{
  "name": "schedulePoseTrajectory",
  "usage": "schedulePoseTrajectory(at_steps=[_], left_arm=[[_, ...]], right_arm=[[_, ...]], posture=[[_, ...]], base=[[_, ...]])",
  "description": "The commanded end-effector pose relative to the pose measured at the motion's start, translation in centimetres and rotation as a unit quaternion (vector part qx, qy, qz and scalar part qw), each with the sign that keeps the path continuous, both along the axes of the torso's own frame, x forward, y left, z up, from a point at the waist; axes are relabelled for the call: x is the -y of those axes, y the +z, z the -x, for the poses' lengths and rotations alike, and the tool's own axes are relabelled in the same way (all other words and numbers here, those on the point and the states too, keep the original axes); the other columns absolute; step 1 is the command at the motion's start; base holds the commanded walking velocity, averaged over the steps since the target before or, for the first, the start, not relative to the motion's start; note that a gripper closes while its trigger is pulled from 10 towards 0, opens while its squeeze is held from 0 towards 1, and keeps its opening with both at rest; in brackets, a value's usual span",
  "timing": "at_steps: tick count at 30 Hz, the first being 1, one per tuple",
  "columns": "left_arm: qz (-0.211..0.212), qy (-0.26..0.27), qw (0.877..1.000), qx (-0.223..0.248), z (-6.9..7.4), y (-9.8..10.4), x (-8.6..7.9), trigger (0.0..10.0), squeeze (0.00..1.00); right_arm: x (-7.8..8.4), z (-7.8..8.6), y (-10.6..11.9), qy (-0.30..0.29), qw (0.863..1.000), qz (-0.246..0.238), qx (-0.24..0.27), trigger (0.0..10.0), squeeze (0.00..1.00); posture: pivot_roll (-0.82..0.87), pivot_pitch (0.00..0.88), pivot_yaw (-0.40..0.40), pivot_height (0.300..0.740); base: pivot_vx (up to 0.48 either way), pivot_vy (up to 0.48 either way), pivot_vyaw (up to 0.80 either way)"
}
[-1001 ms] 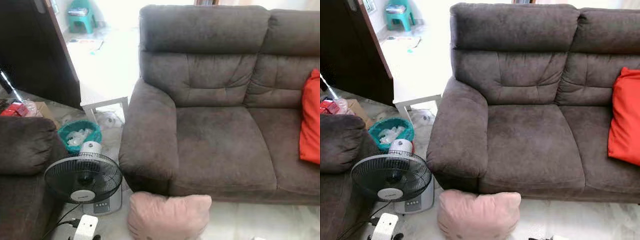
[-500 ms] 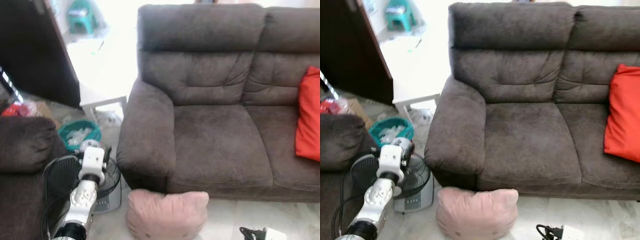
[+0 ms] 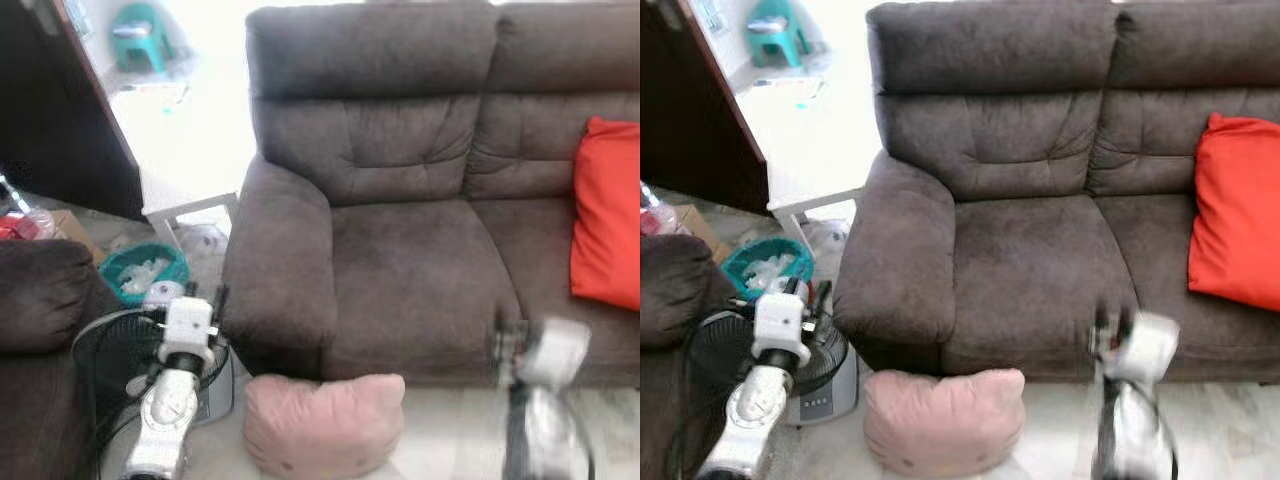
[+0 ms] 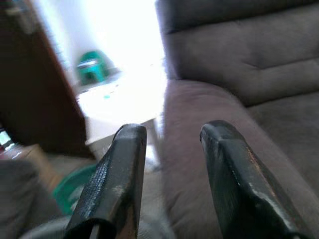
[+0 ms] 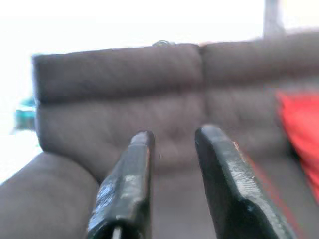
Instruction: Move the pillow to the sofa from floor
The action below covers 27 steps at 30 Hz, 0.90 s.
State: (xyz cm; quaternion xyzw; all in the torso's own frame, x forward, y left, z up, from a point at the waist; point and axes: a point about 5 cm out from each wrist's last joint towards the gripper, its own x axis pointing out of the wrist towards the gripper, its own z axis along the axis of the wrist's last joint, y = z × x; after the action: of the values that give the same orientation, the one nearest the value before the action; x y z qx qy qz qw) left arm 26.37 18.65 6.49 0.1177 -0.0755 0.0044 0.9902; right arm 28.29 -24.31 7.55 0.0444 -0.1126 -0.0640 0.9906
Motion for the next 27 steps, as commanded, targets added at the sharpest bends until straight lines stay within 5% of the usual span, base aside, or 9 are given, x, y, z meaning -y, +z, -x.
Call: schedulePoseTrajectory(at_steps=[1, 7, 15, 27], left_arm=[[0.000, 0.012, 1.000, -0.002, 0.5, 0.0, -0.2, 10.0, 0.00], [-0.003, 0.026, 1.000, 0.004, 1.4, 0.2, -0.5, 10.0, 0.00], [-0.015, 0.025, 0.999, 0.014, 1.5, 1.6, -0.8, 10.0, 0.00], [-0.021, -0.013, 1.000, 0.019, 0.2, 3.1, 0.2, 10.0, 0.00]], right_arm=[[-1.1, 1.6, -2.6, 0.018, 0.998, -0.016, -0.056, 10.0, 0.00], [-1.5, 2.1, -2.0, 0.032, 0.999, -0.009, -0.041, 10.0, 0.00], [-1.4, 6.3, -4.1, 0.032, 0.993, -0.001, -0.112, 10.0, 0.00], [-2.5, 5.1, -3.3, 0.023, 0.994, -0.015, -0.106, 10.0, 0.00]], posture=[[0.10, 0.000, -0.039, 0.740], [0.11, 0.000, -0.063, 0.740], [0.10, 0.026, -0.068, 0.740], [0.09, 0.009, -0.024, 0.740]], base=[[0.000, 0.000, 0.00], [0.000, 0.000, 0.00], [0.000, 0.000, 0.00], [0.000, 0.000, 0.00]])
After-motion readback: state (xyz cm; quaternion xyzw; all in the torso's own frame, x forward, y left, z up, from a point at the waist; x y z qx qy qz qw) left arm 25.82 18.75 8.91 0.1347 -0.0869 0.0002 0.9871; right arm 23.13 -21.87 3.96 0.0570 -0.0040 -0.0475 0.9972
